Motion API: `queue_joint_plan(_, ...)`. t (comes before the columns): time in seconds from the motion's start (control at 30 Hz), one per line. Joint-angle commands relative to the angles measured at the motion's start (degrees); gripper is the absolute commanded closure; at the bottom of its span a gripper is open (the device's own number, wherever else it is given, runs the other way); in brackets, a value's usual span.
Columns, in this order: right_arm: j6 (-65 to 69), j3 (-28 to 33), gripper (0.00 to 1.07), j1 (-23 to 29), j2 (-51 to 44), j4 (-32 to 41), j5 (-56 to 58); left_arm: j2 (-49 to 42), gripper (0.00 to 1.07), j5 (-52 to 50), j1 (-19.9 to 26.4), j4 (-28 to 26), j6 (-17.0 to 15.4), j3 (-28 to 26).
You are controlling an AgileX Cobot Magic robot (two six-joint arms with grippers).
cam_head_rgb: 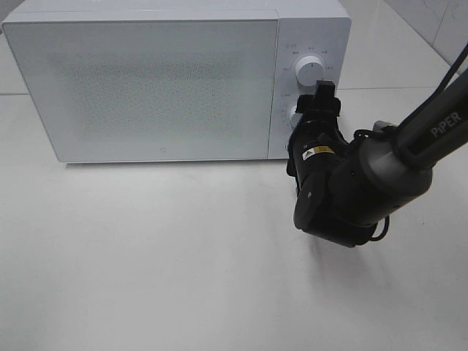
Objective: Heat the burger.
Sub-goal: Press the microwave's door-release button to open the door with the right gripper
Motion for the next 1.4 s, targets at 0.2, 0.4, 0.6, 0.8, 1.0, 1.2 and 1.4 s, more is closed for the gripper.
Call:
queue_joint_plan(0.2,-10.7,6.9,0.32,-0.3,-6.9,-9.5,-4.3,-1.4,0.09,-1.0,0.0,-0.2,-0.3,0.1)
queue_joint_plan(0.4,-22.3,10.9,0.32,-0.3,-12.0,-13.4,6.1,-1.4,0.09,-1.0,0.0,-0.2,-0.3,0.1)
queue_joint_plan(0.6,-39.7,11.6,0.32,-0.5,-17.6,-19.7,19.9,-1.4,0.09,-1.0,0.0,-0.2,-0.3,0.1)
queue_joint_plan(0.8,-62.2,11.5,0.32,-1.9,-25.2,-21.7,39.7,-1.4,0.09,-1.0,0.0,-0.2,-0.3,0.1)
queue_joint_plan(1.0,-76.0,11.5,0.32,-5.2,-31.5,-23.0,54.9,-1.4,0.09,-1.0,0.0,-0.2,-0.3,0.1)
queue_joint_plan(1.2,-82.9,11.3,0.32,-8.6,-38.2,-26.4,72.4,-1.4,0.09,-1.0,0.0,-0.2,-0.3,0.1)
queue_joint_plan(1.4,-81.9,9.6,0.32,-9.1,-46.8,-34.2,90.8,-1.4,0.09,-1.0,0.0,-0.2,-0.3,0.1)
